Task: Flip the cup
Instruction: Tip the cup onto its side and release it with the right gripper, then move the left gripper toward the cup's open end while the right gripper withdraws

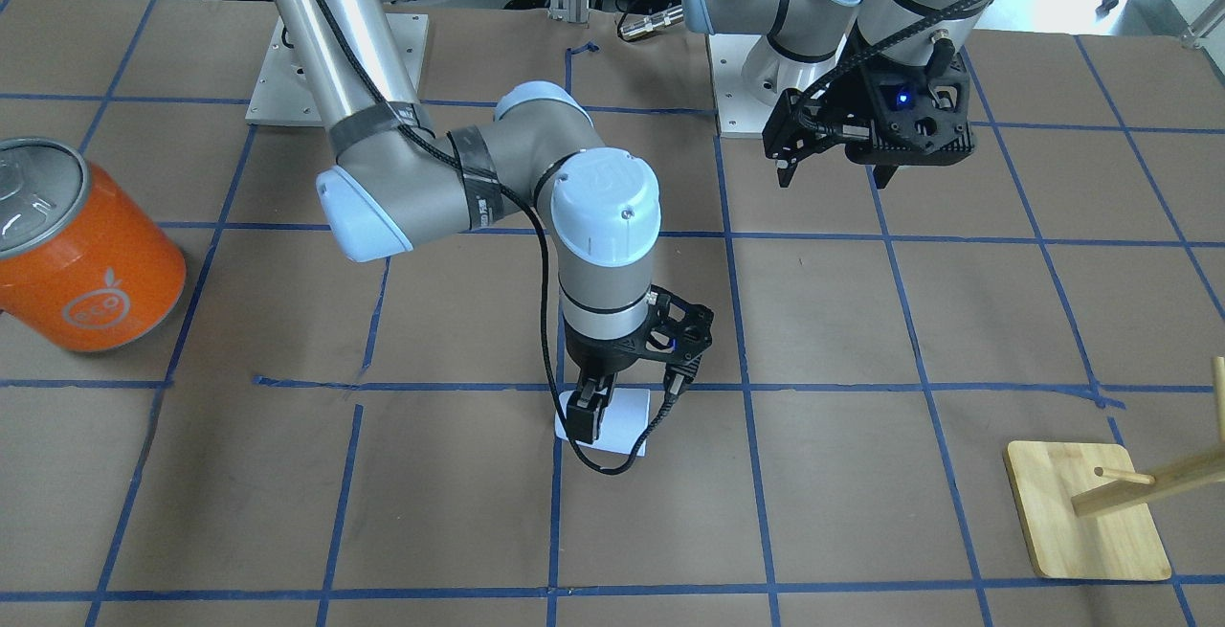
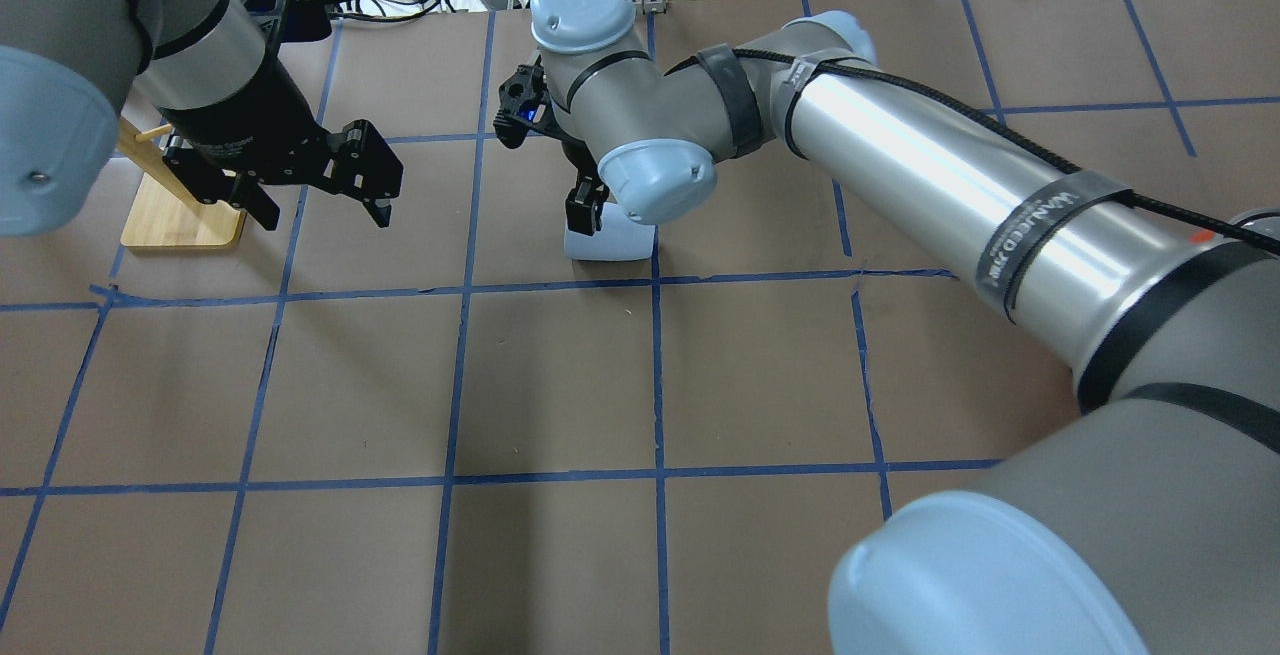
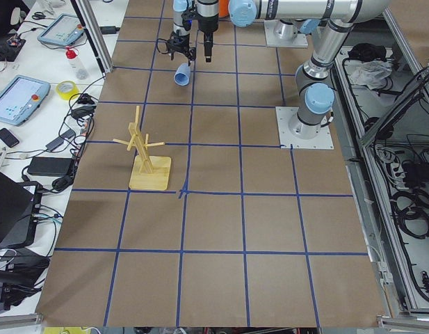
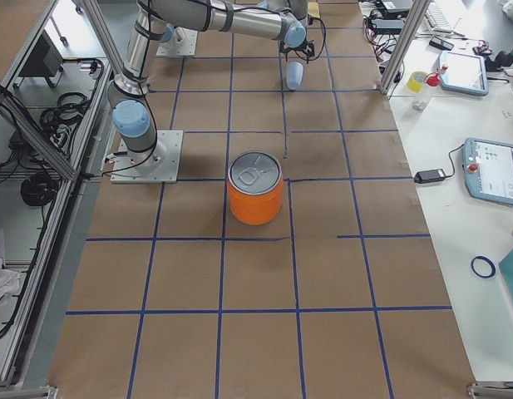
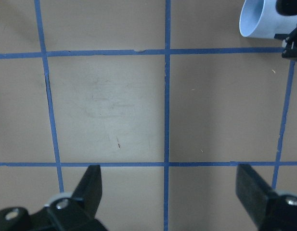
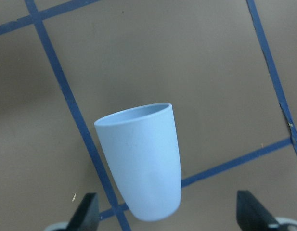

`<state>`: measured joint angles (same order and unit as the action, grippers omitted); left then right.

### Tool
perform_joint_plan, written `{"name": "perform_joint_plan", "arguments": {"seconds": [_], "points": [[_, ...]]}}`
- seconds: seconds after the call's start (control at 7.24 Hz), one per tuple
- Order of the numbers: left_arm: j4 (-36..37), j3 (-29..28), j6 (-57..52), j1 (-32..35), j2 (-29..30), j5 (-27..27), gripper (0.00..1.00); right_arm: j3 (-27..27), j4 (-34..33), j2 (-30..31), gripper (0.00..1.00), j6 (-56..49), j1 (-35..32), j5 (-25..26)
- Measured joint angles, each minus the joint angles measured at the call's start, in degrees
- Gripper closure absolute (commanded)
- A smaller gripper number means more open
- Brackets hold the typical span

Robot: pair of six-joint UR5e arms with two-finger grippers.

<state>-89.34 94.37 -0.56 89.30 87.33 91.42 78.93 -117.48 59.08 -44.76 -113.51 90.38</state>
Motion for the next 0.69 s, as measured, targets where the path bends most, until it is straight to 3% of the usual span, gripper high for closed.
{"name": "perform_joint_plan", "arguments": {"seconds": [0.41, 0.69], "points": [[3.89, -0.08, -0.33, -0.09, 4.01, -0.77, 0.00, 0.05, 18.04, 14.10, 0.00, 1.83, 9.72, -1.00], [8.04, -0.62, -1.07, -0.23, 9.64, -5.55, 0.00, 0.19, 24.18, 20.03, 0.00, 8.18, 16.21, -0.72]]}}
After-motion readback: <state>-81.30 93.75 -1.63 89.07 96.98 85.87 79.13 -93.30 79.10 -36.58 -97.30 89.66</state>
